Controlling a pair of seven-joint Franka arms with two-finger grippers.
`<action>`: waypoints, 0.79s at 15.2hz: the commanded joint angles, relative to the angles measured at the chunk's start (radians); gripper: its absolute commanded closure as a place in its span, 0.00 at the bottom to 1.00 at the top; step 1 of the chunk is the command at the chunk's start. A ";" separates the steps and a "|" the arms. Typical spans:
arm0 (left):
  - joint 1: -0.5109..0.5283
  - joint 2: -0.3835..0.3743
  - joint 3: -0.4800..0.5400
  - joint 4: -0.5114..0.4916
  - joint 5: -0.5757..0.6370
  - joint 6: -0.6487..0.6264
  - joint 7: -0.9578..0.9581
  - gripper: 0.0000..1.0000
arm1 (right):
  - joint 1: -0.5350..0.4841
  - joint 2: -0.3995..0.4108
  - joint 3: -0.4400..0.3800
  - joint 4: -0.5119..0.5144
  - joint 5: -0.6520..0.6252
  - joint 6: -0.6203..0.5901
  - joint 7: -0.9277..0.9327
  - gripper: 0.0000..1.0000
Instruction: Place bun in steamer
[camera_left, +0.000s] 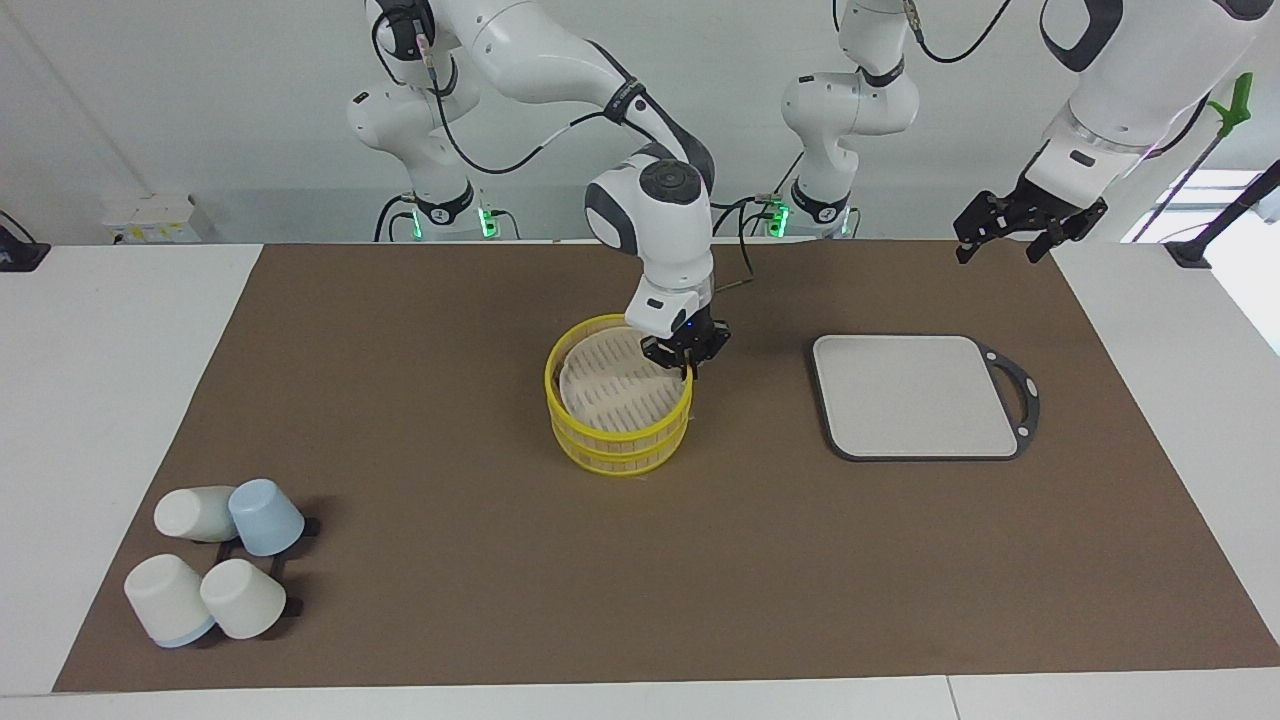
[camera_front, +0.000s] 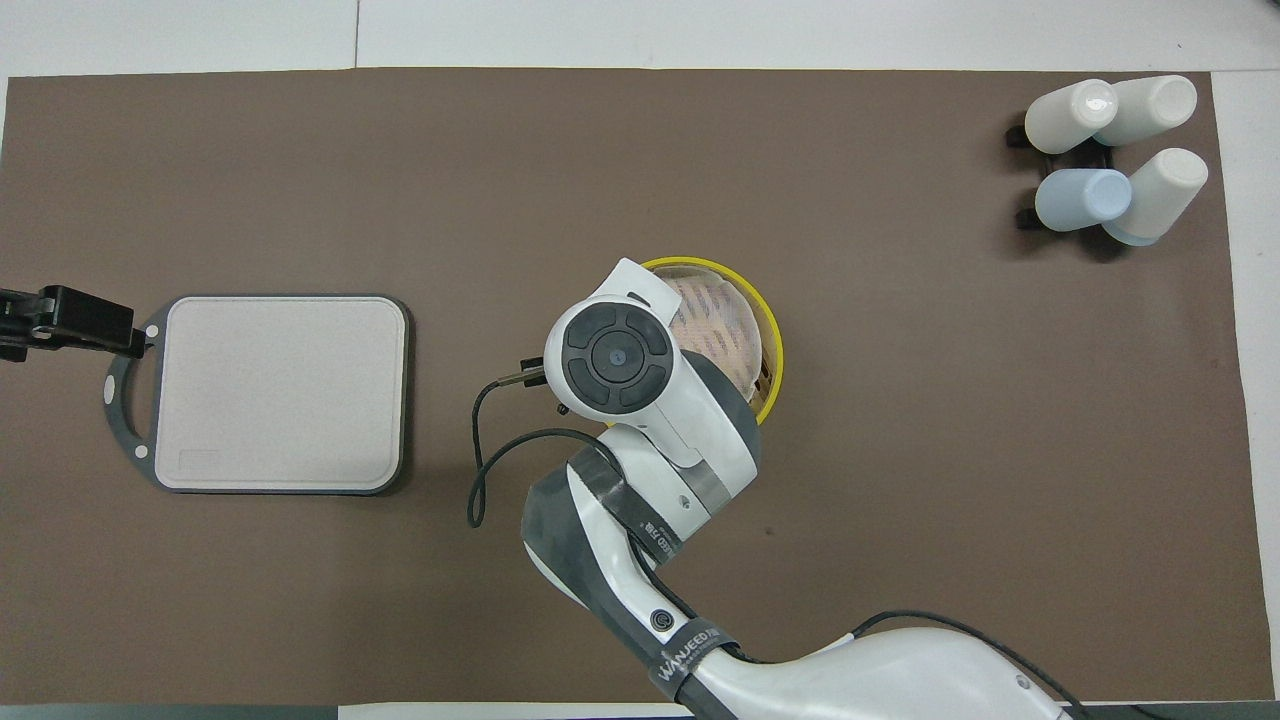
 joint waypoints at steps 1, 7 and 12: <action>-0.007 -0.013 0.005 -0.004 0.016 -0.005 0.013 0.00 | -0.002 0.027 0.003 0.000 0.008 0.061 -0.028 0.00; -0.007 -0.013 0.005 -0.004 0.015 0.003 0.013 0.00 | -0.002 0.018 0.002 0.094 0.000 -0.101 -0.021 0.00; -0.005 -0.013 0.005 -0.004 0.015 0.004 0.012 0.00 | -0.059 -0.057 -0.041 0.122 -0.011 -0.297 -0.031 0.00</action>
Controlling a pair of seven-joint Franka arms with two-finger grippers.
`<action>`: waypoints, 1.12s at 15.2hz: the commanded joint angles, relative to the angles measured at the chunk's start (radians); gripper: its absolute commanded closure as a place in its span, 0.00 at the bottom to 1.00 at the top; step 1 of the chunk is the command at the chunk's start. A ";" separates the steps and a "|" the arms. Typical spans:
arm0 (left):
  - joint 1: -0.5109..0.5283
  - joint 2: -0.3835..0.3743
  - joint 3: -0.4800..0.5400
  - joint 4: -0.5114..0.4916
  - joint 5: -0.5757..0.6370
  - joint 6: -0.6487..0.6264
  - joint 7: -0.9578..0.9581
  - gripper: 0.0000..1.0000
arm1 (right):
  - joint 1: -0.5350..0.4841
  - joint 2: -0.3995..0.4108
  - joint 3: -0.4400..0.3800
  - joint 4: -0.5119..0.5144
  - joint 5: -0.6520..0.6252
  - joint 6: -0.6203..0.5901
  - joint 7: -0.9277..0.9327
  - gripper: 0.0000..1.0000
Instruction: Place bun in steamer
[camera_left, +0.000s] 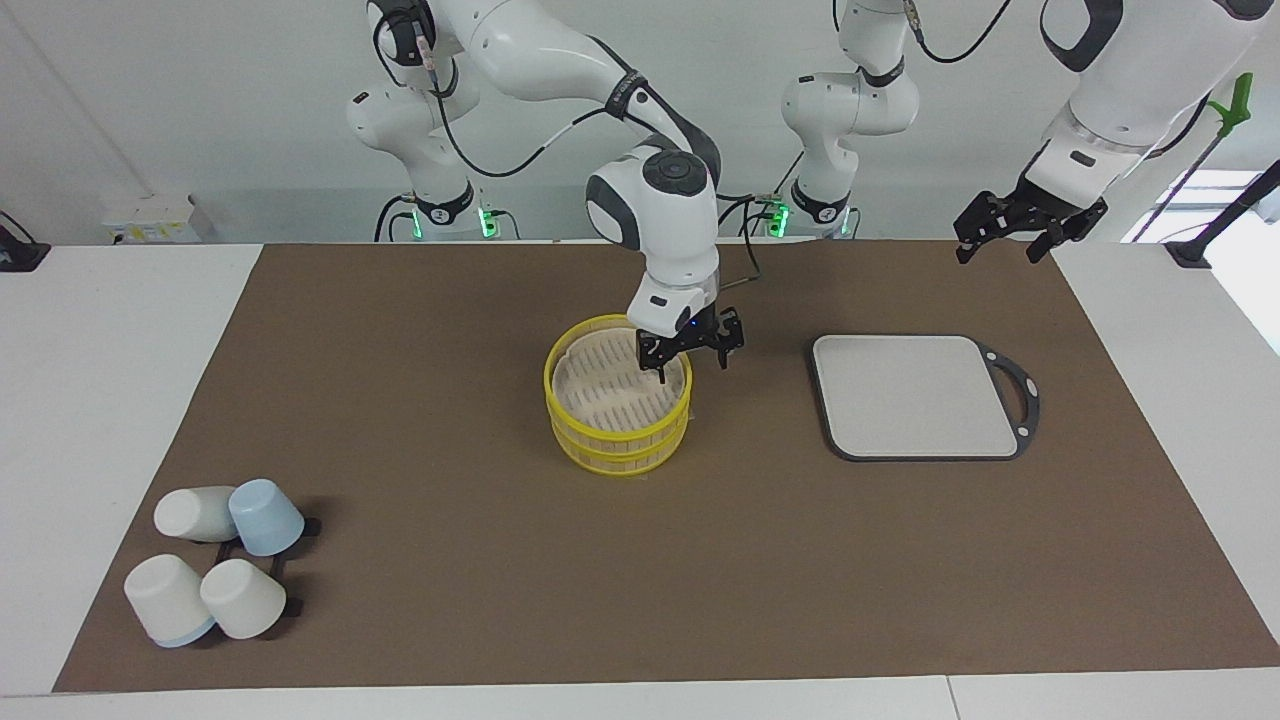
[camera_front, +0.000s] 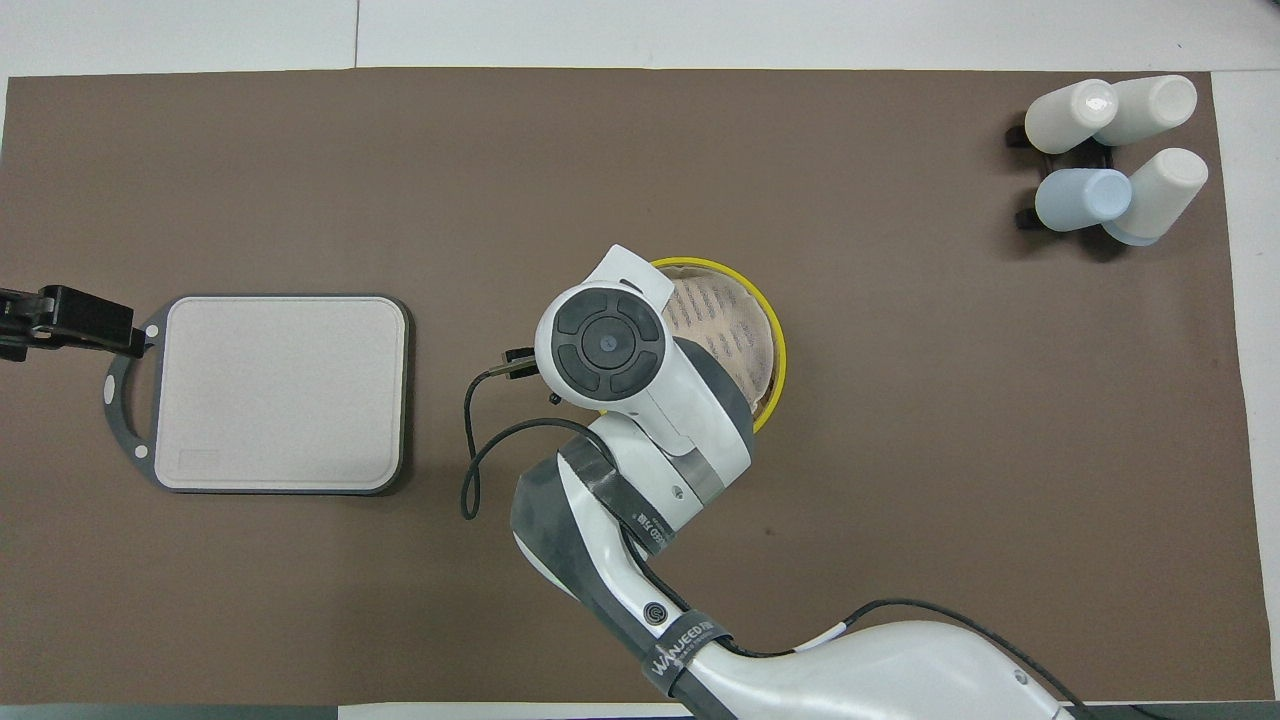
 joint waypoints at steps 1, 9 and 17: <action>-0.005 -0.015 0.005 -0.013 0.015 0.005 0.013 0.00 | -0.088 -0.081 -0.012 -0.007 -0.006 -0.140 -0.026 0.00; -0.007 -0.024 0.005 -0.030 0.015 0.023 0.041 0.00 | -0.411 -0.380 -0.018 -0.071 -0.008 -0.575 -0.214 0.00; -0.007 -0.024 0.005 -0.030 0.015 0.025 0.041 0.00 | -0.527 -0.524 -0.018 -0.296 -0.053 -0.495 -0.415 0.00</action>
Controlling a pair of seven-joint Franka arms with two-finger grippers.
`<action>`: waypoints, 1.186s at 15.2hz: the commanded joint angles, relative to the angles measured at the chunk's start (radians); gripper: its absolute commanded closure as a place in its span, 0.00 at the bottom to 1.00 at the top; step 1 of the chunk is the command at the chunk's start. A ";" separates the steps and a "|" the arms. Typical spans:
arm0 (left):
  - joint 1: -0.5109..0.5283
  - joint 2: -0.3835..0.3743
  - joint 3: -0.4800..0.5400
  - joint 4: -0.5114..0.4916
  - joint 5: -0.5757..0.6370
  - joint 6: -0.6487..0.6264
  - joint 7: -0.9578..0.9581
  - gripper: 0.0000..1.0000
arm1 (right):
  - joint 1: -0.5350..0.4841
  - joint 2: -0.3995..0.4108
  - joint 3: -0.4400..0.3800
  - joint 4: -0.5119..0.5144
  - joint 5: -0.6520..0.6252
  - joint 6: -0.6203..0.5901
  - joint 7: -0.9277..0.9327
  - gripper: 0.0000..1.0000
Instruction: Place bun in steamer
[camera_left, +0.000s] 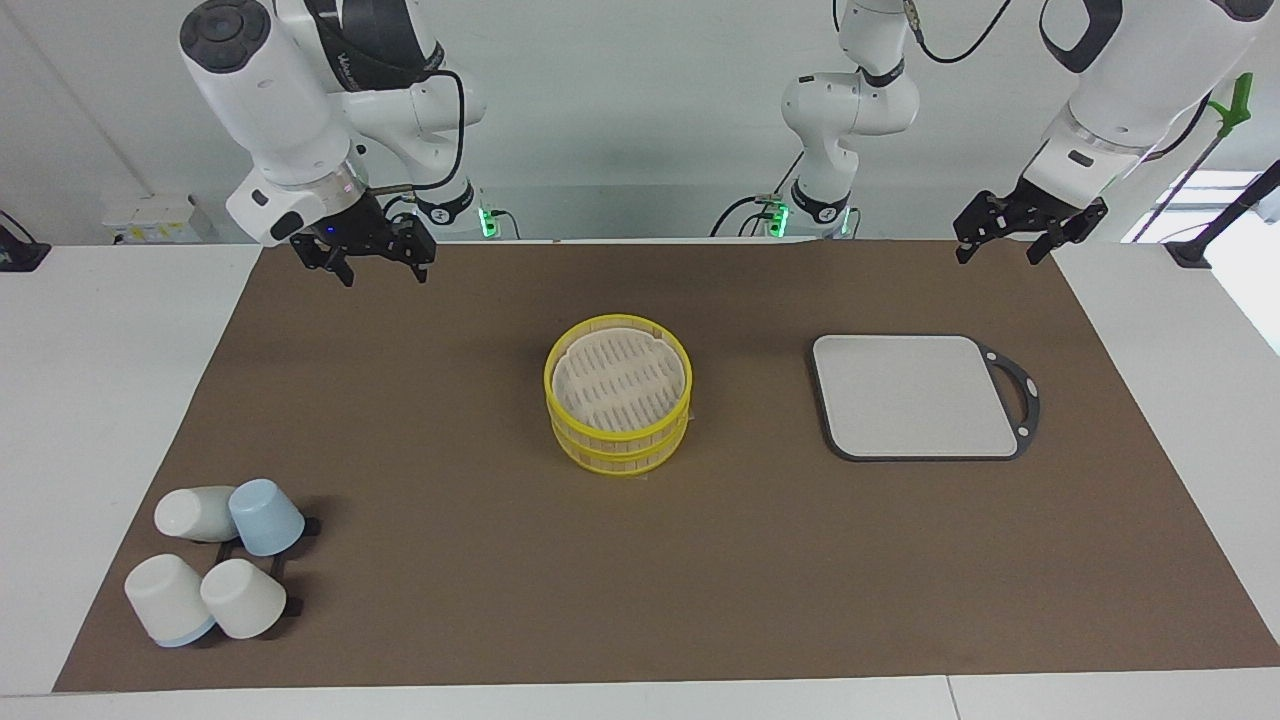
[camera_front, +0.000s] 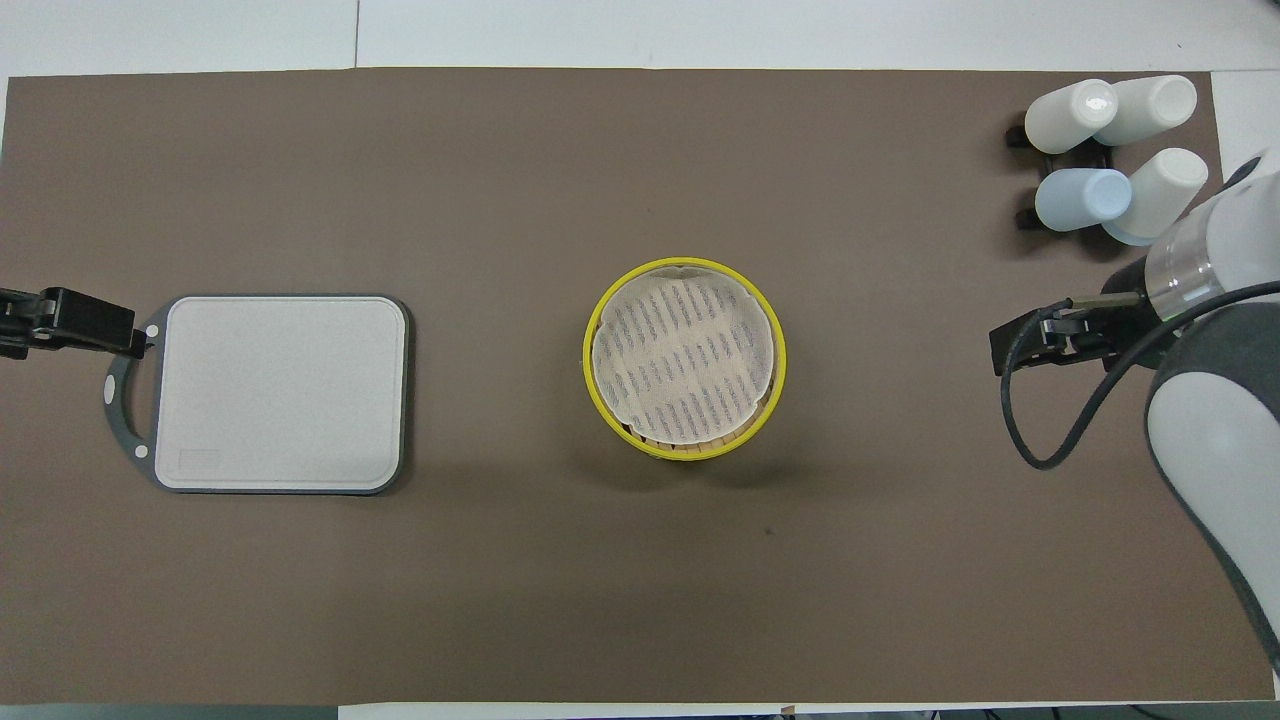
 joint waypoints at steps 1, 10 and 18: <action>-0.007 -0.024 0.005 -0.027 0.015 0.021 0.014 0.00 | -0.034 -0.037 0.012 -0.055 -0.017 0.046 -0.022 0.00; -0.007 -0.024 0.005 -0.026 0.013 0.021 0.013 0.00 | -0.058 0.006 0.012 -0.021 -0.029 0.119 -0.051 0.00; -0.007 -0.024 0.005 -0.024 0.013 0.021 0.013 0.00 | -0.074 0.006 0.011 -0.023 -0.029 0.122 -0.148 0.00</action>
